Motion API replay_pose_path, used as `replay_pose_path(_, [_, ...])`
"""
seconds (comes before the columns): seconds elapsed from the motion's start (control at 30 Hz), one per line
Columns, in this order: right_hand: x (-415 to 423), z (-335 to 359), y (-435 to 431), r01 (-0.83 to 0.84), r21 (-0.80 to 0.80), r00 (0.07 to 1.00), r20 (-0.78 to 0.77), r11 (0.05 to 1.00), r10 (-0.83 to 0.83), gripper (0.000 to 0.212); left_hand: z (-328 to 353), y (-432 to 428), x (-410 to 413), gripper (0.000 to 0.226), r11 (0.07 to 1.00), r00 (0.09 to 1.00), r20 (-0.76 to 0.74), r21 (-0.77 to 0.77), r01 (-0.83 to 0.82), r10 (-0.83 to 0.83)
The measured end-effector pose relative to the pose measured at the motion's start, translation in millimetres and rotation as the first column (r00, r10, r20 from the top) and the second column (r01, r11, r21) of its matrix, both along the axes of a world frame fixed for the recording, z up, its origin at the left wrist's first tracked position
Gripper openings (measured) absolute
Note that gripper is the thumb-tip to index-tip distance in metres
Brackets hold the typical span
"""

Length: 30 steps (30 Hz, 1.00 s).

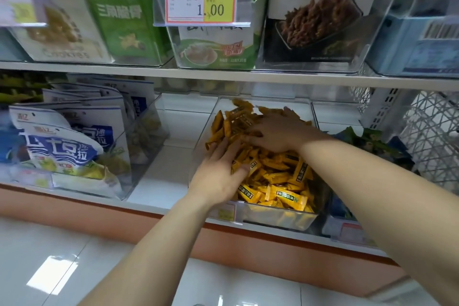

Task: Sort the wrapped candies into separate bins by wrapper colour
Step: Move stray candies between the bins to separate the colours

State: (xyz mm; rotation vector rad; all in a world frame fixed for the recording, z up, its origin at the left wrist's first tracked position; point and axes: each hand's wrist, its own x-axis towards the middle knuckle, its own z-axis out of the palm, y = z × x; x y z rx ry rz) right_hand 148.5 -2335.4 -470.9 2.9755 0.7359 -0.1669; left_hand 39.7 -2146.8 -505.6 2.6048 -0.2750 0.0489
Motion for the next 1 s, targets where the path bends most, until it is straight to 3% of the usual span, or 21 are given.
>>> replay_pose_path(0.17, [-19.4,6.2,-7.0,0.039,0.057,0.997,0.064,0.998,-0.043,0.053,2.9,-4.0,6.9,0.069,0.996,0.997,-0.061,0.073,0.040,-0.036])
replay_pose_path(0.27, [-40.5,12.7,-16.1,0.115,0.170,0.971,0.189,0.979,-0.147,0.054,9.7,-16.5,7.7,0.073,0.991,0.998,-0.058,0.136,-0.011,0.019])
replay_pose_path(0.33, [-54.8,13.5,-28.8,0.201,0.159,0.943,0.234,0.967,-0.235,0.057,16.8,-24.0,7.1,0.075,0.985,0.998,-0.050,0.168,-0.036,0.045])
replay_pose_path(0.43, [-73.5,12.0,-51.4,0.276,0.180,0.937,0.169,0.944,-0.306,0.072,26.2,-30.1,7.2,0.072,0.985,0.999,0.016,0.163,-0.050,0.048])
replay_pose_path(0.57, [-94.8,5.4,-70.4,0.252,0.308,0.965,-0.014,0.917,-0.260,0.082,31.4,-40.9,14.2,0.072,0.996,0.996,0.081,0.078,-0.039,0.033])
replay_pose_path(0.7, [-105.9,-1.4,-73.6,0.208,0.396,0.968,0.048,0.894,-0.247,0.078,35.0,-67.2,37.1,0.065,0.978,0.979,0.166,0.190,0.090,-0.123])
replay_pose_path(0.8, [-110.4,-4.9,-76.0,0.220,0.400,0.954,0.101,0.889,-0.282,0.076,31.2,-74.3,54.9,0.061,0.912,0.972,0.028,0.354,0.209,-0.233])
replay_pose_path(0.87, [-111.5,-8.0,-76.0,0.236,0.391,0.948,0.110,0.890,-0.300,0.079,27.9,-67.6,61.0,0.062,0.902,0.985,-0.054,0.398,0.169,-0.161])
replay_pose_path(1.0, [-112.1,-9.1,-74.7,0.238,0.389,0.951,0.093,0.890,-0.295,0.078,29.4,-63.5,61.3,0.066,0.892,0.997,-0.058,0.447,0.069,-0.048])
